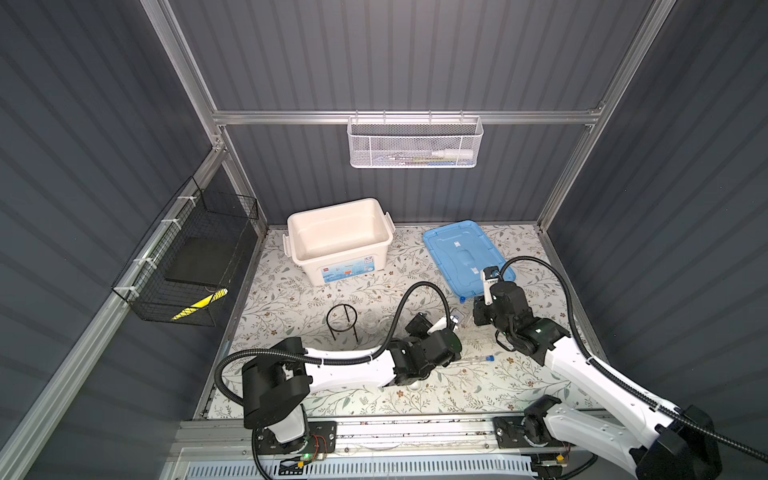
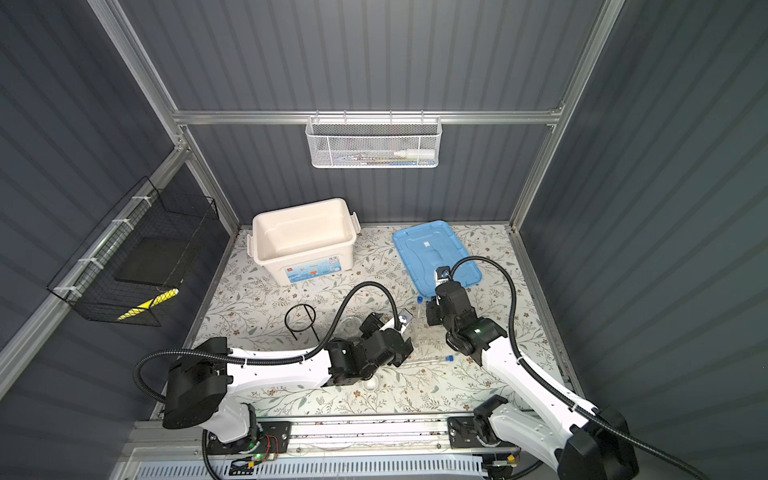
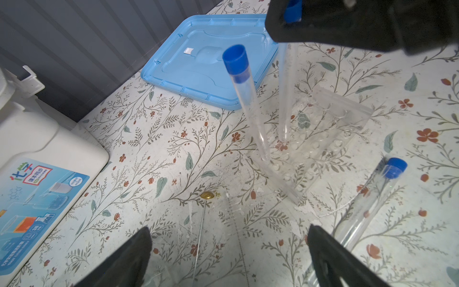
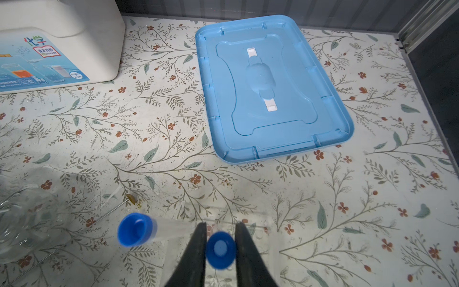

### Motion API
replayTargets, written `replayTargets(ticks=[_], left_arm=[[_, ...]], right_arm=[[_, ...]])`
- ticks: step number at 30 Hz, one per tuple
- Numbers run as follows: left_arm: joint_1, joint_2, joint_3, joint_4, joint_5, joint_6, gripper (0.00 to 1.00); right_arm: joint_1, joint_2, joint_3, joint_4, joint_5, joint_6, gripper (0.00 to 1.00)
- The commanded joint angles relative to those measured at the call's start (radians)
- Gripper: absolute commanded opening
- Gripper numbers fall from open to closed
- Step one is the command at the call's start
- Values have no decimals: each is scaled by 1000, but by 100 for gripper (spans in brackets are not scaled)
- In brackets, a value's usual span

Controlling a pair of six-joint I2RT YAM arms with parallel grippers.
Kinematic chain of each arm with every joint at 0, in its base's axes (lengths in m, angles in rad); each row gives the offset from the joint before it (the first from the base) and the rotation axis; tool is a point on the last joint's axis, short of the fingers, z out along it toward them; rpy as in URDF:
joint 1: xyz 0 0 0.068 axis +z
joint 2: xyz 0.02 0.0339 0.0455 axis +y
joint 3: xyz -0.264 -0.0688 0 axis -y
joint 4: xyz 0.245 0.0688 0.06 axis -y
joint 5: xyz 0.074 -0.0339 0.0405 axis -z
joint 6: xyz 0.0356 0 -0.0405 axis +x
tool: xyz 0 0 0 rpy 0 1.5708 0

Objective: Organize the chemistry lab equipment

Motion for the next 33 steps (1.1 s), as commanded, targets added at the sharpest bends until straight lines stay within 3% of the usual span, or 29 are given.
replayTargets(ticks=[1, 19, 20, 22, 27, 33], left_arm=[[0, 14, 27, -14, -8, -15, 100], [-1, 31, 33, -37, 28, -5, 100], [0, 33, 34, -40, 39, -2, 100], [0, 38, 39, -49, 71, 12, 99], [-3, 45, 43, -66, 148, 46, 99], [-4, 46, 37, -78, 238, 78, 99]], right_arm=[[11, -1, -5, 1, 14, -14, 25], [17, -46, -11, -25, 24, 7, 28], [17, -53, -12, -27, 28, 6, 29], [17, -65, -9, -38, 43, 13, 42], [16, -104, -10, -55, 72, 39, 46], [15, -144, -10, -73, 116, 75, 58]])
